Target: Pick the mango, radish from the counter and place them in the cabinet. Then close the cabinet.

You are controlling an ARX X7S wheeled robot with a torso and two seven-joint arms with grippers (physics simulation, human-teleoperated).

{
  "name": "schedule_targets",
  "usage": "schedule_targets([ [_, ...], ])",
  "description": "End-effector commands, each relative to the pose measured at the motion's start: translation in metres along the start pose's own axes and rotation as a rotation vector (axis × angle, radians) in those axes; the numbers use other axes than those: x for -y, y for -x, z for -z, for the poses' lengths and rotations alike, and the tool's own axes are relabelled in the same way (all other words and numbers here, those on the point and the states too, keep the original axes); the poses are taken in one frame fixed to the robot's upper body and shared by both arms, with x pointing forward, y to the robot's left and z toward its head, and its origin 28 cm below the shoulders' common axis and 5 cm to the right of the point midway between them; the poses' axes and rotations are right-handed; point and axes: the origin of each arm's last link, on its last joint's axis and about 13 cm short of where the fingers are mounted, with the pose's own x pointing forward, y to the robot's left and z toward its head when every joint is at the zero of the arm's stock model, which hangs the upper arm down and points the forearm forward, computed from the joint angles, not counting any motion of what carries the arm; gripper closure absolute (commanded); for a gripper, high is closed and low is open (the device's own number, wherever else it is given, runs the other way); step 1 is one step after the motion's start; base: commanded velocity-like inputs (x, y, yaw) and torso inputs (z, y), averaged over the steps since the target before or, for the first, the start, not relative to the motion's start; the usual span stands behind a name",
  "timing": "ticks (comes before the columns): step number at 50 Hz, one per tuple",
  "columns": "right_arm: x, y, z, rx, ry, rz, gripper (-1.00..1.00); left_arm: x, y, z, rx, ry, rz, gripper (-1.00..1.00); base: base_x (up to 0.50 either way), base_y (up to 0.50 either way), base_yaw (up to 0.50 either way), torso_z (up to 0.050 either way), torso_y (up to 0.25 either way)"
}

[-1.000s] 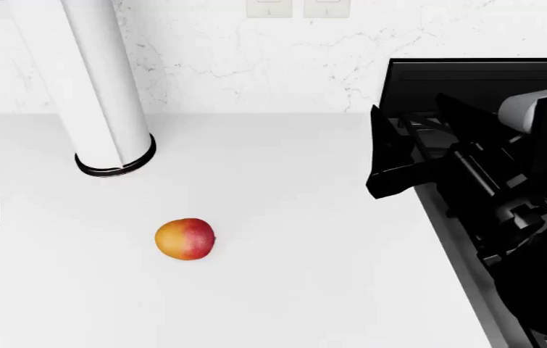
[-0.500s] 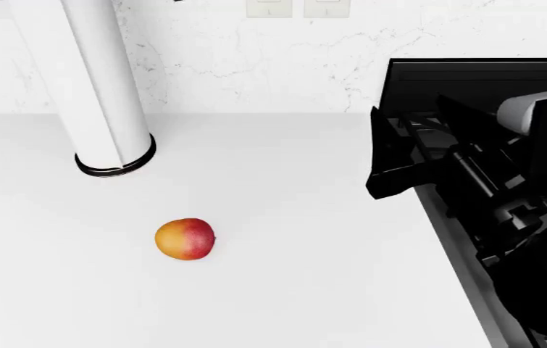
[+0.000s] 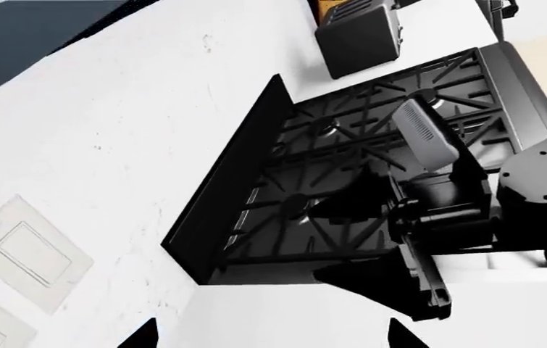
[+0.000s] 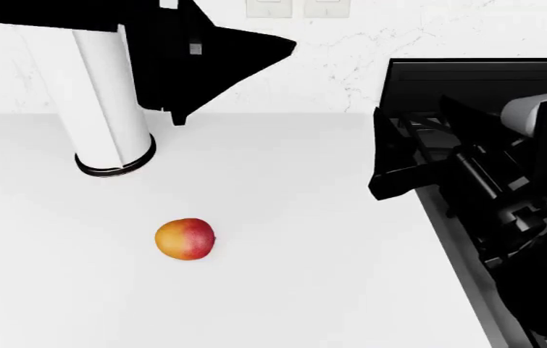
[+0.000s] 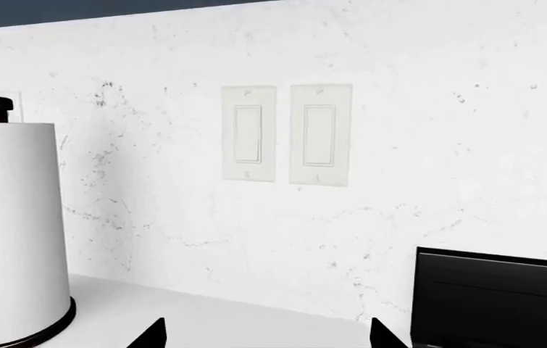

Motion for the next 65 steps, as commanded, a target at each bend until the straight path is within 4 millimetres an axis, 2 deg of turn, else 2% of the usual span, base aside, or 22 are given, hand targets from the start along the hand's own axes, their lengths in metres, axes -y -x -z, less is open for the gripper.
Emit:
schedule_targets([
  [1,0.000,0.000,0.000,-0.001,-0.003,0.002,-1.00,0.002,-0.002,0.015,-0.114,0.068,0.048,-1.00,0.00,0.00,0.00,0.000,0.000],
  [12,0.001,0.000,0.001,-0.002,-0.003,0.006,-1.00,-0.003,0.002,0.023,-0.181,0.154,0.032,-1.00,0.00,0.00,0.00,0.000,0.000],
  [22,0.002,0.000,0.001,-0.002,-0.006,0.011,-1.00,-0.002,0.007,0.030,-0.256,0.242,0.099,-1.00,0.00,0.00,0.00,0.000,0.000],
  [33,0.001,-0.003,0.002,-0.003,-0.007,0.008,-1.00,-0.002,0.010,0.043,-0.296,0.192,0.089,-1.00,0.00,0.00,0.00,0.000,0.000],
  [46,0.001,-0.002,0.002,-0.005,-0.010,0.008,-1.00,0.002,0.003,0.063,-0.382,0.169,0.083,-1.00,0.00,0.00,0.00,0.000,0.000],
  [65,0.001,-0.001,0.002,-0.002,-0.013,0.011,-1.00,0.008,0.001,0.075,-0.453,0.172,0.102,-1.00,0.00,0.00,0.00,0.000,0.000],
])
